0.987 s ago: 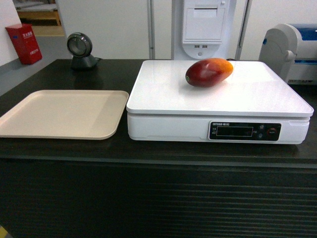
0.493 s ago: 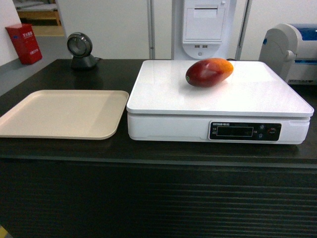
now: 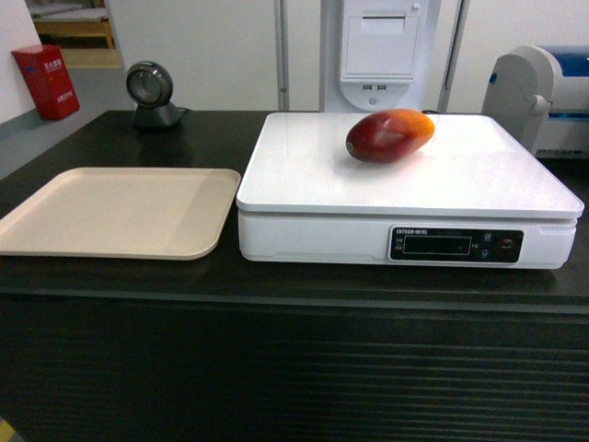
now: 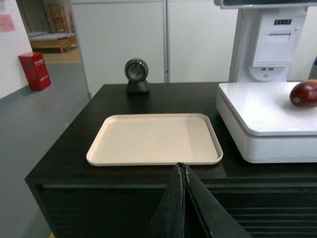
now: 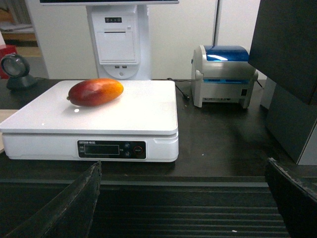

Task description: Place dark red mango on scale at checkout

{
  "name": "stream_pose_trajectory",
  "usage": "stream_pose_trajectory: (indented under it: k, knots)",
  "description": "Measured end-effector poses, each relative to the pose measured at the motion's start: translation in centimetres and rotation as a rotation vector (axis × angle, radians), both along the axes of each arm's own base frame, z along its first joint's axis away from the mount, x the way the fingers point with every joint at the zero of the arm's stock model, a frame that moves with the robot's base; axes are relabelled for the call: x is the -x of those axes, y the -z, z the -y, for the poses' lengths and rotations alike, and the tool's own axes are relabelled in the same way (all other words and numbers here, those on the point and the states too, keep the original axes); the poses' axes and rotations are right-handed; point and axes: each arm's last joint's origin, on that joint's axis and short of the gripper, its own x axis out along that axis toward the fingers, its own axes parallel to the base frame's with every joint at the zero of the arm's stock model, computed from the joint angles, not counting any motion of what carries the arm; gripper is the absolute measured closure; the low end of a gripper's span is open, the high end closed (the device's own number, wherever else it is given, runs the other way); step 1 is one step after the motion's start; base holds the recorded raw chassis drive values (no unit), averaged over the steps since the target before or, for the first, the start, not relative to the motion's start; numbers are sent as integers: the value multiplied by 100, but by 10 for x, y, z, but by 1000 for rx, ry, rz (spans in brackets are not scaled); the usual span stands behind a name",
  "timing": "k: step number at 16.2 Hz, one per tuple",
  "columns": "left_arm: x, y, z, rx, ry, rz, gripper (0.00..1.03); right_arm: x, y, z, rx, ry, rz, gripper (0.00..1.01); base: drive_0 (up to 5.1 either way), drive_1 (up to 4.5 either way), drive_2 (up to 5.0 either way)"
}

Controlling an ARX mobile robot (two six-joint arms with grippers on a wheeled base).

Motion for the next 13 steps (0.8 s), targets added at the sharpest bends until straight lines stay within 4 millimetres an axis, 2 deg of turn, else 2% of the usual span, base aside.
stream_pose_trajectory:
  k: [3,4,11,12,13]
  knots:
    - [0,3,0,0,2,-13,101,0,0,0,0,0,-1,3,0,0,0]
    - [0,3,0,1,2,-13,92,0,0,0,0,0,-1,3,0,0,0]
    - [0,3,0,1,2,-13,10,0,0,0,0,0,-1,3,0,0,0]
    - [0,3,0,0,2,-13,3,0,0,0,0,0,-1,3,0,0,0]
    - [0,3,0,1,2,-13,6,0,0,0,0,0,-1,3,0,0,0]
